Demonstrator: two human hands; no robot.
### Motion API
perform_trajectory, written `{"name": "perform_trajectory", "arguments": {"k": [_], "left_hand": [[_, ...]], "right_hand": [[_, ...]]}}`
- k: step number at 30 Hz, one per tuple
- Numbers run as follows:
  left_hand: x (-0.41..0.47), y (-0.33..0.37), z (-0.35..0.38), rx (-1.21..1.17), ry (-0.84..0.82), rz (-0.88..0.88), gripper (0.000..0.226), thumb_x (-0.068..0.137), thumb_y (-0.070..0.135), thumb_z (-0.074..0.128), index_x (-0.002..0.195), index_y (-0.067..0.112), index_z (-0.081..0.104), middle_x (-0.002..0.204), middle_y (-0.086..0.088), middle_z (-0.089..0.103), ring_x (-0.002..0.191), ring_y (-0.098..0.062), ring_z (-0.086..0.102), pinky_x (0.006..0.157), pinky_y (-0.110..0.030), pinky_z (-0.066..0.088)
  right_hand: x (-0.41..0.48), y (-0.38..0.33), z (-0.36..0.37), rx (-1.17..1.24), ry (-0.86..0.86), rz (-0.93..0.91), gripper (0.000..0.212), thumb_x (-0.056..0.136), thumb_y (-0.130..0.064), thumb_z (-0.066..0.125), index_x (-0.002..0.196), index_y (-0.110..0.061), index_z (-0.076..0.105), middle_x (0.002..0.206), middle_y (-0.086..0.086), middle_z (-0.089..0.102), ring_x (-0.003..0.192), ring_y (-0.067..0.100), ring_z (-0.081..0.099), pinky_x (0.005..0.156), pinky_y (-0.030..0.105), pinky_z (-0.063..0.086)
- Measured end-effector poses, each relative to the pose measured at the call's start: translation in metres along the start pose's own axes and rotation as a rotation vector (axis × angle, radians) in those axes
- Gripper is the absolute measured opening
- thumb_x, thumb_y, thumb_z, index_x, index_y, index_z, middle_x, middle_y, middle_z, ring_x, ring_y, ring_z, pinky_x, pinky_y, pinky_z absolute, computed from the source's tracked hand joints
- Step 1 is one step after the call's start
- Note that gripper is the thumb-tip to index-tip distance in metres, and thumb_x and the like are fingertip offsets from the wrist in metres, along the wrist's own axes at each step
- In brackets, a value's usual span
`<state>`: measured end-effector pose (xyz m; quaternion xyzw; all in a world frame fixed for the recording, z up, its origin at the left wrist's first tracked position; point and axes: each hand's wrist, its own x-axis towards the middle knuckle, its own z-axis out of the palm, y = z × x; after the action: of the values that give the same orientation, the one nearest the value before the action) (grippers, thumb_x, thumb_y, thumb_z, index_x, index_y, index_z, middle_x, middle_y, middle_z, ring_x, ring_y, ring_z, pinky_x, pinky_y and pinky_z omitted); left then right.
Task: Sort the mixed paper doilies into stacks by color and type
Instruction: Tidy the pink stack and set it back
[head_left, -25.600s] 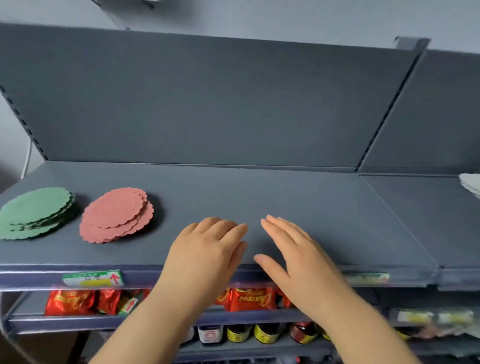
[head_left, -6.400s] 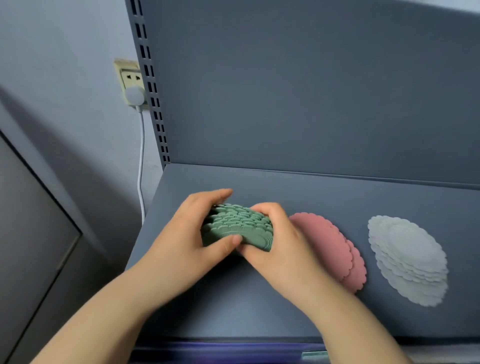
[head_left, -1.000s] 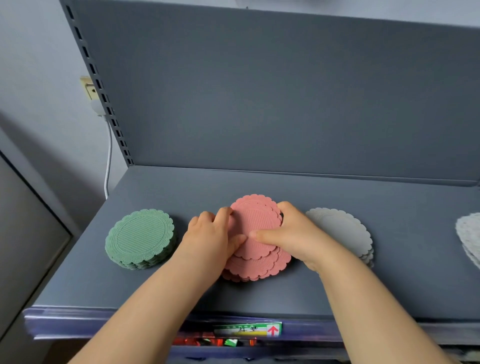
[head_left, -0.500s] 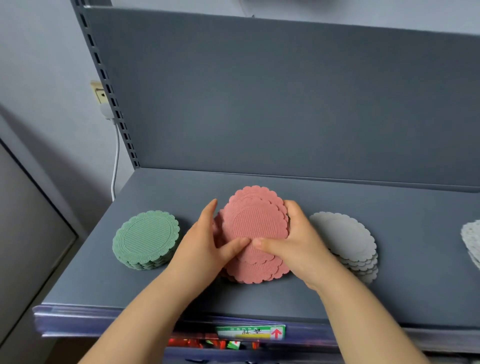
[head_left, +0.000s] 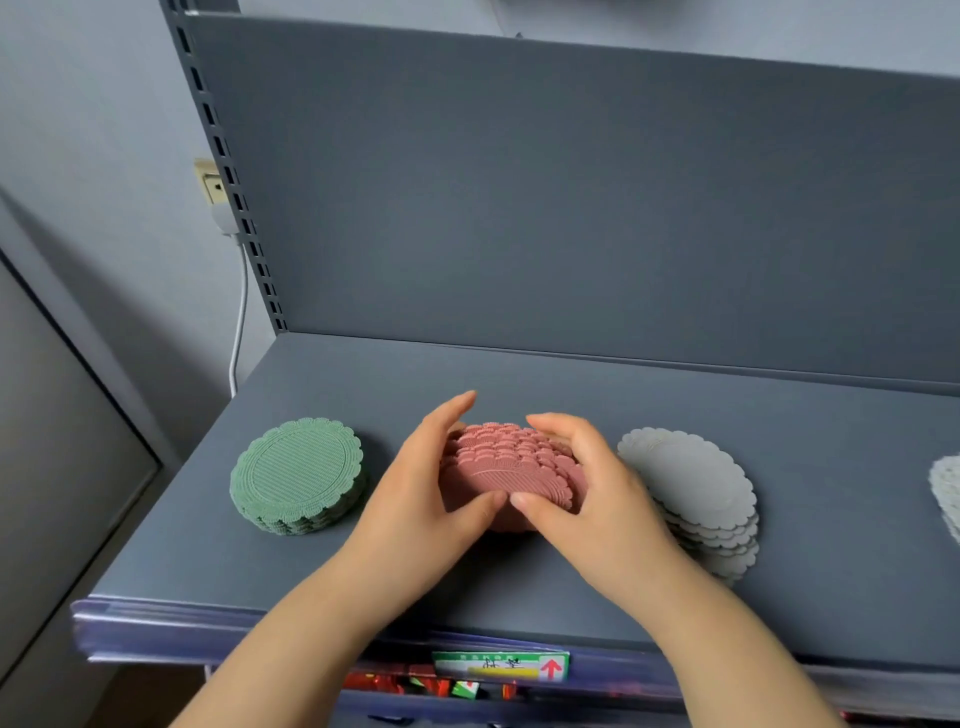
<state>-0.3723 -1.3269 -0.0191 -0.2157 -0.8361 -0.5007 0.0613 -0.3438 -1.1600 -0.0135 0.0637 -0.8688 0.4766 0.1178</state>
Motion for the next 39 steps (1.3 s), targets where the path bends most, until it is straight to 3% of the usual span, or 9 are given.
{"name": "perform_trajectory", "arguments": {"k": [8,12,16,21,24,27,31,36,39], "left_hand": [[-0.003,0.000,0.006,-0.015,-0.040,-0.044,0.085,0.072,0.021,0.077,0.140,0.031,0.027,0.134,0.015,0.040,0.122,0.012,0.035,0.098,-0.002,0.025],[-0.001,-0.003,0.003,-0.034,-0.017,-0.053,0.080,0.075,0.018,0.075,0.139,0.032,0.029,0.134,0.014,0.042,0.119,0.014,0.037,0.096,-0.001,0.026],[-0.005,0.001,0.009,0.012,-0.017,0.025,0.070,0.075,0.025,0.074,0.128,0.041,0.031,0.128,0.019,0.042,0.118,0.015,0.036,0.093,0.001,0.024],[-0.004,0.006,0.015,0.076,0.034,0.071,0.068,0.070,0.029,0.067,0.124,0.045,0.031,0.125,0.019,0.041,0.120,-0.002,0.040,0.099,-0.009,0.026],[-0.003,0.008,0.018,0.071,0.028,0.098,0.070,0.073,0.029,0.067,0.131,0.041,0.029,0.121,0.018,0.047,0.116,-0.005,0.045,0.100,-0.018,0.031],[-0.002,0.003,0.014,0.037,0.035,0.023,0.069,0.076,0.026,0.068,0.127,0.047,0.028,0.120,0.022,0.045,0.117,0.001,0.042,0.099,-0.011,0.029],[0.000,0.002,0.016,0.049,0.028,0.034,0.065,0.082,0.019,0.065,0.137,0.028,0.031,0.120,0.017,0.043,0.120,-0.005,0.041,0.103,-0.024,0.032],[-0.001,-0.002,0.012,0.027,-0.033,0.039,0.071,0.082,0.017,0.058,0.131,0.044,0.015,0.126,0.030,0.028,0.125,0.006,0.028,0.103,-0.006,0.018],[-0.003,-0.007,0.010,-0.015,-0.080,0.051,0.083,0.082,0.002,0.057,0.136,0.041,0.007,0.131,0.026,0.023,0.127,0.007,0.025,0.105,-0.007,0.017]], "right_hand": [[-0.004,-0.005,0.007,0.038,0.054,-0.026,0.055,0.076,-0.048,0.057,0.125,-0.044,0.031,0.132,-0.016,0.042,0.122,-0.006,0.038,0.101,0.016,0.033],[-0.005,-0.003,0.005,0.179,0.018,0.030,0.057,0.077,-0.044,0.056,0.128,-0.040,0.032,0.130,-0.009,0.042,0.123,0.000,0.039,0.103,0.025,0.033],[-0.007,-0.002,0.007,0.130,-0.029,0.061,0.053,0.076,-0.047,0.052,0.124,-0.042,0.031,0.130,-0.013,0.037,0.120,-0.008,0.035,0.102,0.016,0.031],[-0.002,-0.004,0.003,0.255,0.030,0.106,0.044,0.085,-0.054,0.046,0.119,-0.027,0.046,0.124,-0.009,0.050,0.118,0.001,0.045,0.103,0.035,0.036],[0.001,-0.008,0.004,0.224,-0.068,0.102,0.044,0.081,-0.052,0.043,0.119,-0.030,0.048,0.122,-0.011,0.054,0.114,0.002,0.049,0.099,0.032,0.040],[0.001,-0.007,0.003,0.224,-0.037,0.085,0.043,0.082,-0.051,0.041,0.120,-0.032,0.050,0.124,-0.016,0.053,0.116,-0.003,0.046,0.101,0.027,0.037],[0.000,-0.006,0.008,0.189,-0.072,0.105,0.057,0.078,-0.056,0.047,0.130,-0.037,0.033,0.133,-0.012,0.043,0.120,-0.005,0.040,0.102,0.021,0.034],[-0.001,0.003,0.011,0.087,-0.107,0.138,0.064,0.083,-0.039,0.058,0.135,-0.038,0.021,0.139,-0.014,0.033,0.124,-0.005,0.034,0.104,0.021,0.030],[0.000,0.009,0.011,-0.035,-0.112,0.119,0.064,0.083,-0.027,0.061,0.134,-0.033,0.023,0.135,-0.011,0.037,0.118,-0.003,0.038,0.098,0.015,0.030]]}}
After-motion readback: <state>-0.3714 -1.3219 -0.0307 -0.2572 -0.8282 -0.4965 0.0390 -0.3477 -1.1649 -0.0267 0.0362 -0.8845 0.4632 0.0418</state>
